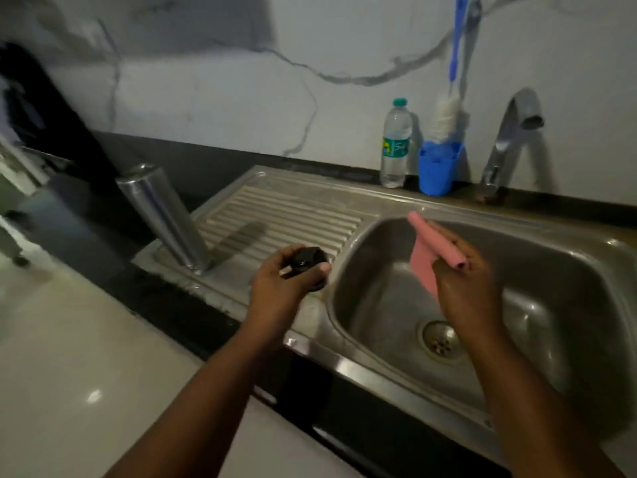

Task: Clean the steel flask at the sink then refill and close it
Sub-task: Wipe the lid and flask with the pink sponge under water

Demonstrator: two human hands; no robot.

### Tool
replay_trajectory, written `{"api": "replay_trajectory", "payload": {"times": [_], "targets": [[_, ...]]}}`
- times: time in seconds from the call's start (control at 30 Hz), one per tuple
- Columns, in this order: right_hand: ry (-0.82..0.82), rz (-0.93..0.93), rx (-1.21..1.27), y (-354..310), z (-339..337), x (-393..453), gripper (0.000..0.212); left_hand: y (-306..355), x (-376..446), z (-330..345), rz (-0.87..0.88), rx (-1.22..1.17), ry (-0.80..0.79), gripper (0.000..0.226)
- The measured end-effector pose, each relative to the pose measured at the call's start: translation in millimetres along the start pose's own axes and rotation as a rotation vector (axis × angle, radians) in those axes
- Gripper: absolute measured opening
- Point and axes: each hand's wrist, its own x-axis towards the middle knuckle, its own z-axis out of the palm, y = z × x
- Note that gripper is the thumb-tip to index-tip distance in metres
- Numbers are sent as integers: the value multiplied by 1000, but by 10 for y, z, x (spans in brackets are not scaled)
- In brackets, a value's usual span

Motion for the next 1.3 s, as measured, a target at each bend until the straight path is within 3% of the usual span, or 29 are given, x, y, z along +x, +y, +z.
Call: {"api": "replay_trajectory", "payload": {"times": [0.17, 0.33, 0.53, 0.67, 0.77, 0.87, 0.93, 1.03, 1.17, 1.23, 1.3], "targets": [[-285, 38, -133, -169, 620, -338, 54, -69, 174, -869, 51, 118, 201, 33], [-450, -50, -274, -412, 1123, -426, 57, -364, 640, -1313, 74, 306, 224, 42], [-353, -53, -333, -489, 1636, -352, 66, -637, 1128, -1599, 99, 466, 117, 49], [-353, -56, -381, -391, 1844, -376, 41, -740, 1304, -1742, 144, 598, -59, 55], [-310, -34, -415, -349, 1906, -416, 42, -733, 1283, -1851, 191, 654, -139, 70], [-261, -10, -488, -368, 1929, -458, 45, -654, 1187, -2001, 223, 562, -162, 87], [-231, -1, -544, -434, 1953, -478, 50, -590, 1116, -2131, 269, 406, -129, 70], [-192, -15, -623, -510, 1995, -503, 44, -443, 1061, -2309, 315, 198, 79, 43], [-176, -65, -703, -518, 2007, -500, 38, -387, 1324, -2491, 265, 163, 262, 80], [-162, -45, -748, -507, 1996, -485, 39, -330, 1492, -2527, 214, 189, 206, 104], [-149, -81, -807, -463, 1959, -491, 56, -254, 1602, -2529, 118, 160, 80, 112]]}}
